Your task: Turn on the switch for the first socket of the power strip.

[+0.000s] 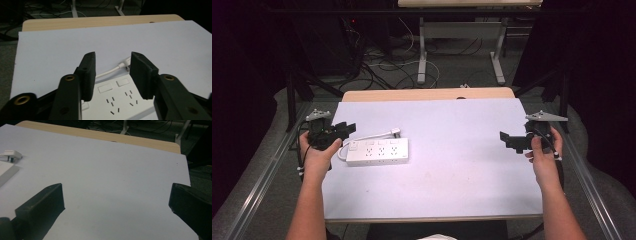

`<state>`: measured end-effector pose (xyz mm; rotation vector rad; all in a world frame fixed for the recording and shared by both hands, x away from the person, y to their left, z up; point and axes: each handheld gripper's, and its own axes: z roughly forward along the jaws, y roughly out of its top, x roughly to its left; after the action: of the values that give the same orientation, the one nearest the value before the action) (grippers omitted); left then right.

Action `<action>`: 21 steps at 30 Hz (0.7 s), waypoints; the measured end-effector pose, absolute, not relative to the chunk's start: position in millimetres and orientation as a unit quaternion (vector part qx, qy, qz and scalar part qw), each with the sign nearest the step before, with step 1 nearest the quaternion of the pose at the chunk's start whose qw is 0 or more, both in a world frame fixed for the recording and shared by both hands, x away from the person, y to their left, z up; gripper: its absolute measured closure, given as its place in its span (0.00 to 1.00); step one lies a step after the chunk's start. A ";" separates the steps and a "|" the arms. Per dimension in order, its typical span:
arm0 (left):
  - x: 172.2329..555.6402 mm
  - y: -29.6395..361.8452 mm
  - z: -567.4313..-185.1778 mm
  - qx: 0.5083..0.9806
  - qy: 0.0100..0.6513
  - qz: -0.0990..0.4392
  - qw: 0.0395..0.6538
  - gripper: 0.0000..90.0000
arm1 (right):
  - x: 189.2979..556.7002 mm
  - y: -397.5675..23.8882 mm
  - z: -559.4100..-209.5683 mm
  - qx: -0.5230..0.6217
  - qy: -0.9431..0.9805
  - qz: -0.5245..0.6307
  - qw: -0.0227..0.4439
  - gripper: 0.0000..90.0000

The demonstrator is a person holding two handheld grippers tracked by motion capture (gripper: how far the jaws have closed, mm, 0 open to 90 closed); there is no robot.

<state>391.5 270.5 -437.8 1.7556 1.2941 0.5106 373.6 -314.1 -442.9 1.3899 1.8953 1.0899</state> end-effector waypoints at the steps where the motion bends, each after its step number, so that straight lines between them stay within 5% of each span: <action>1: 391.2 270.4 -437.1 0.711 0.513 0.212 0.431 0.57 | 373.5 -315.2 -442.5 0.514 0.707 0.405 0.268 0.00; 8: 391.1 275.4 -434.8 0.715 0.483 0.243 0.444 0.43 | 373.4 -317.1 -442.8 0.519 0.703 0.403 0.272 0.00; 21: 391.7 305.5 -442.0 0.681 0.526 0.215 0.463 0.17 | 375.7 -327.0 -448.0 0.536 0.692 0.398 0.274 0.00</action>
<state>391.7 305.5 -442.0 1.6732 1.2919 0.5273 375.7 -327.0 -448.0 1.4413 1.8623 1.0704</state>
